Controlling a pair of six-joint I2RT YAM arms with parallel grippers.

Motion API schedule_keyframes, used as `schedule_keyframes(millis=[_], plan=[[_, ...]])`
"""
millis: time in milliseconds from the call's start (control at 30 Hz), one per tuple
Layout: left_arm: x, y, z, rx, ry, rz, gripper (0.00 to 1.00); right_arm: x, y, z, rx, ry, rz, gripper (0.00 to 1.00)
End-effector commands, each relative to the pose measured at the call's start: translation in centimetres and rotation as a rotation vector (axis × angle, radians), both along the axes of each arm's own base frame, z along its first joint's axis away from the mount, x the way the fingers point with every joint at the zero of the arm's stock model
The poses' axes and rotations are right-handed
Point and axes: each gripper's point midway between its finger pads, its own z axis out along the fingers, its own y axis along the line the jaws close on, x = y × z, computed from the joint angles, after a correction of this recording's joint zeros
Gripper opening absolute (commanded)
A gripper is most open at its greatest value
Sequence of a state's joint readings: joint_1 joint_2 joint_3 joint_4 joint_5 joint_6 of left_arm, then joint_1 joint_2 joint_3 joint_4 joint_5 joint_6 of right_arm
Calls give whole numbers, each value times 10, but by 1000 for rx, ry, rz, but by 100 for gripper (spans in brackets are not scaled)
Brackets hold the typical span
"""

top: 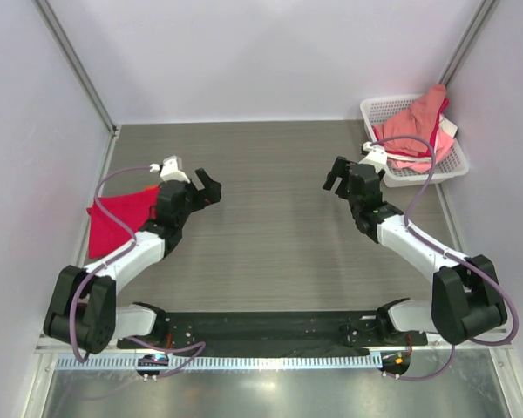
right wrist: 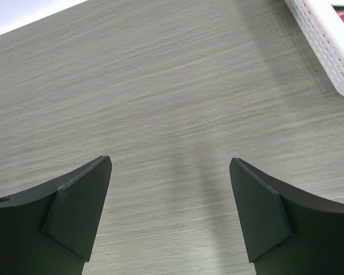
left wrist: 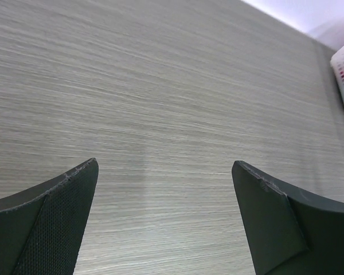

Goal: Fold and stack the t-shirts
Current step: Reset both grippers

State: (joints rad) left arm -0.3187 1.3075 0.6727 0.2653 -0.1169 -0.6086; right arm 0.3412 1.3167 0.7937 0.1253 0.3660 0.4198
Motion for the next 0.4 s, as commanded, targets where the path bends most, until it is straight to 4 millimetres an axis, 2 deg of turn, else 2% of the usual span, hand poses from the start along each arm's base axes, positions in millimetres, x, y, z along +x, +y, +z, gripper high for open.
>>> schedule_keyframes(millis=[0,33,167,367], plan=[[6,16,50,-5,-276,57,100,0,-9,30,11,-135,-42,90],[1,18,44,-18,-274,54,100,-2,-10,31,14,-139,-48,90],[-1,12,52,-50,-270,27,100,-11,-16,36,43,-186,-65,92],[12,-8,45,-27,-177,-65,100,-1,1,33,50,-158,13,93]])
